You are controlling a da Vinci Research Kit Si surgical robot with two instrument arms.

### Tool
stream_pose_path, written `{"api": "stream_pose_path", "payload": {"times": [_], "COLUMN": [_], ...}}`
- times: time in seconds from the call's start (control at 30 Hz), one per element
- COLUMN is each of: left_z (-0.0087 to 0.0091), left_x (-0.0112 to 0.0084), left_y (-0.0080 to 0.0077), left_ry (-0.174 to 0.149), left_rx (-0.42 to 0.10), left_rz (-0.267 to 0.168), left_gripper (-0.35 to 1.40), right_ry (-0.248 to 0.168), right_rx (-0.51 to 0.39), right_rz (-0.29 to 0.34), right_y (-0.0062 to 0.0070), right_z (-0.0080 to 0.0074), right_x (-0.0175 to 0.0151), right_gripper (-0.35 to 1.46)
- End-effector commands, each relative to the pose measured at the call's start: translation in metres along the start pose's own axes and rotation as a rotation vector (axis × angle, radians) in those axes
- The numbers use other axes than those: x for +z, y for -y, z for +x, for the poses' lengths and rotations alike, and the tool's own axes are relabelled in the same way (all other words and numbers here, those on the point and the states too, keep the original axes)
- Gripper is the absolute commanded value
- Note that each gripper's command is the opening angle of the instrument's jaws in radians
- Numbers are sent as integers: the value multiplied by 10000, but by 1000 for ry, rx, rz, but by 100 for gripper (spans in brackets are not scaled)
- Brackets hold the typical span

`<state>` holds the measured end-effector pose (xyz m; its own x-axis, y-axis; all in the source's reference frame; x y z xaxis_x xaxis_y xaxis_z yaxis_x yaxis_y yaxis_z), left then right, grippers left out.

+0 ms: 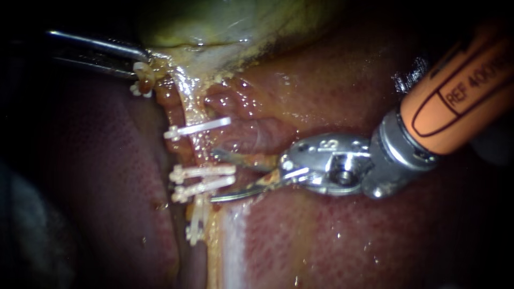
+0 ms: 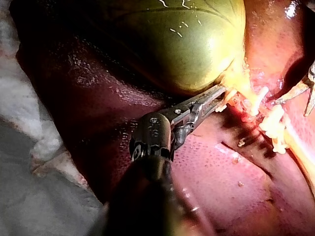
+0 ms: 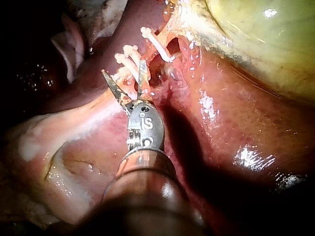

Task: Go to the cutting position right tube

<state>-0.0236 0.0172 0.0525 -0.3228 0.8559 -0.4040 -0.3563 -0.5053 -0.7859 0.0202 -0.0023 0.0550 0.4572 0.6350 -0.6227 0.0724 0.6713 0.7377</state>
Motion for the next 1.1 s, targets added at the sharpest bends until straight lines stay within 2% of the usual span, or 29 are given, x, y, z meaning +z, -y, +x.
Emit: {"api": "stream_pose_path", "payload": {"times": [0.03,0.3,0.43,0.6,0.7,0.87,1.1], "left_z": [0,0,0,0,0,0,1], "left_x": [0,0,1,1,1,2,3], "left_y": [0,-3,-4,-4,-4,-4,-5], "left_ry": [0,-1,-1,-1,-1,-1,-2], "left_rx": [-1,-2,-2,-2,-2,-2,-3], "left_rz": [0,2,3,3,3,3,4], "left_gripper": [-35,-35,-35,-35,-35,-35,-35], "right_ry": [1,-1,-1,0,-1,-26,-54], "right_rx": [0,5,2,-3,-4,-8,-1], "right_rz": [1,-7,-11,-14,-4,19,89], "right_y": [-2,-17,-29,-36,-39,-38,-36], "right_z": [-3,-5,-9,-16,-17,-12,-4], "right_x": [1,3,10,19,24,32,48], "right_gripper": [145,143,143,143,143,143,136]}}
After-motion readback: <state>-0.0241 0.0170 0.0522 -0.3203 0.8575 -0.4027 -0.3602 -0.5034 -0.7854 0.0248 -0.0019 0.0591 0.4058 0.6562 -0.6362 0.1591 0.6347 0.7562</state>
